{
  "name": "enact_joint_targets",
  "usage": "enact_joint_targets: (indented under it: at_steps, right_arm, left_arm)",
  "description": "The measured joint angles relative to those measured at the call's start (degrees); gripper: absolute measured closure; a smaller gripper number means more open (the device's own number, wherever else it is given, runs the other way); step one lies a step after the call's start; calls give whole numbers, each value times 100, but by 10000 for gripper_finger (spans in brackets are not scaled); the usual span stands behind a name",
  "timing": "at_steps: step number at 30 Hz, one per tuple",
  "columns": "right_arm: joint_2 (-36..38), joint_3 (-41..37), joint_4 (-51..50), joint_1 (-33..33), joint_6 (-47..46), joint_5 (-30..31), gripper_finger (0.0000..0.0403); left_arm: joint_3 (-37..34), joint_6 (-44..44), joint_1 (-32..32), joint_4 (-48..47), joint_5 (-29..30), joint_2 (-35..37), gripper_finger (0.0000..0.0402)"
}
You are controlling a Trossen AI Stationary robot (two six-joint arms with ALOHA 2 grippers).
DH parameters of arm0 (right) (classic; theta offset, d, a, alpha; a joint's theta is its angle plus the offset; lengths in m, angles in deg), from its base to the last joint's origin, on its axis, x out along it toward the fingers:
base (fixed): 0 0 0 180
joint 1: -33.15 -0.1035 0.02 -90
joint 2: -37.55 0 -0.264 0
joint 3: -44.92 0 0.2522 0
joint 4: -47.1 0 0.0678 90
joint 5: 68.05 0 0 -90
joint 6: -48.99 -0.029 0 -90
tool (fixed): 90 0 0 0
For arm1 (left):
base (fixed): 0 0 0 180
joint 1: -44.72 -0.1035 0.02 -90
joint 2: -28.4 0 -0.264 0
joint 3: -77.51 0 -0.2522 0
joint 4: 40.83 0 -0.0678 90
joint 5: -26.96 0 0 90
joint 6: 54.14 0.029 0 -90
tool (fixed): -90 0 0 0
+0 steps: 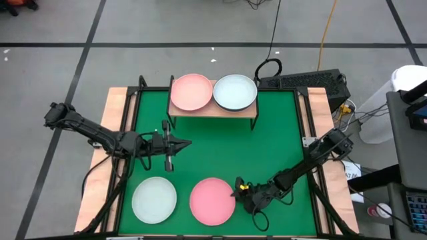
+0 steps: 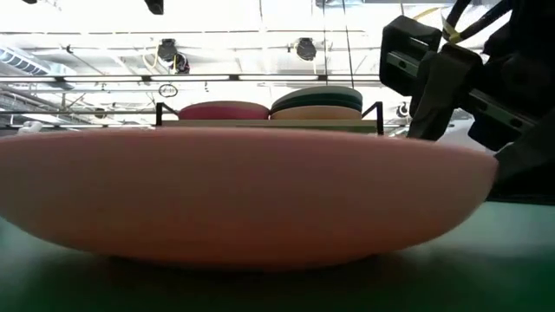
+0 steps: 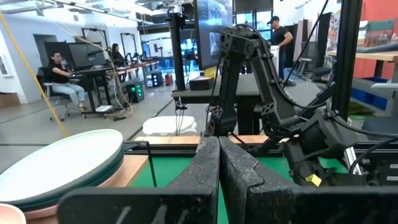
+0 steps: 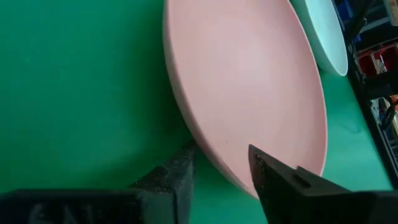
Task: Place and stack plates onto a shelf
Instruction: Stack the light pink plate on top of the light orange plate on the shelf
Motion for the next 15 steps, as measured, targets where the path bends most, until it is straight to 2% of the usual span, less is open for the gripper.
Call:
enact_joint_targets:
  at_steps: [3, 7, 12, 15]
  right_arm:
    - [-6, 9, -9, 0, -15, 3, 309]
    - [36, 6, -44, 0, -38, 11, 387]
    - [225, -10, -130, 17, -33, 49, 398]
    - [466, -13, -94, 15, 164, 449, 401]
  left_arm:
    - [0, 0, 0, 4, 0, 0, 396]
    - [0, 0, 0, 7, 0, 0, 396]
    - [0, 56, 0, 182, 0, 0, 396]
    - [0, 163, 0, 418, 0, 74, 396]
